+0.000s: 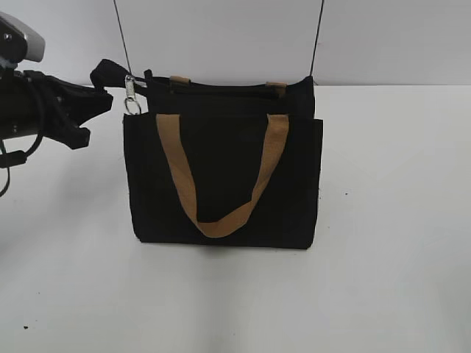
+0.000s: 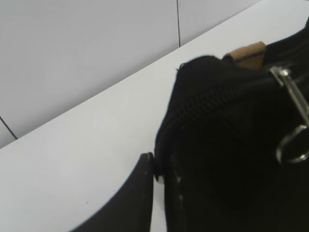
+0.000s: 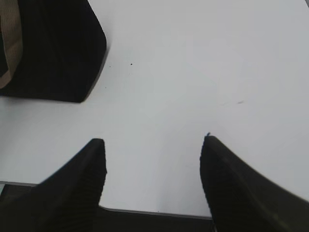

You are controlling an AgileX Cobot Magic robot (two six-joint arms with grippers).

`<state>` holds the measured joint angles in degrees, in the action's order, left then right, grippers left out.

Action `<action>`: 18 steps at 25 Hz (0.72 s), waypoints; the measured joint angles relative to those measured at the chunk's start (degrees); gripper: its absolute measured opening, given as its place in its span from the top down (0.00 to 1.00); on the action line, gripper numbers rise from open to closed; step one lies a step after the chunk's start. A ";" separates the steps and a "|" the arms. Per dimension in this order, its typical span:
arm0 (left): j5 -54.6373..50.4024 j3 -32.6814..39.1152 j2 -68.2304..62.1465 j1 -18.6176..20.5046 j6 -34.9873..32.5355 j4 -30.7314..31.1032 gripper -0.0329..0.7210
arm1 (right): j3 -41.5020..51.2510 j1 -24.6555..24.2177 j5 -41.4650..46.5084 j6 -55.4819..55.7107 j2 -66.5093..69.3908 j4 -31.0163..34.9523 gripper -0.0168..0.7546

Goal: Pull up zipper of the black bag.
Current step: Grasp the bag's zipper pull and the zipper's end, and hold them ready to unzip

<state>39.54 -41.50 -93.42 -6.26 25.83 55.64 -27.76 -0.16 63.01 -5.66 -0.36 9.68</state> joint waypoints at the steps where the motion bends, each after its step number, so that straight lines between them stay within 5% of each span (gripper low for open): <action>1: -0.28 -0.07 0.00 0.00 0.50 0.13 0.91 | 0.00 0.00 0.00 0.00 0.00 0.57 0.36; 7: -1.17 -2.96 0.00 0.00 2.55 0.43 0.91 | -0.68 0.00 0.13 0.00 1.29 3.82 0.36; 18: -1.17 -8.92 0.00 0.00 13.79 7.39 0.91 | -10.72 0.00 -6.98 -10.47 29.55 18.44 0.36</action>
<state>38.37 -50.42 -93.42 -6.26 39.62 63.03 -38.48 -0.16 56.02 -16.14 29.19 28.12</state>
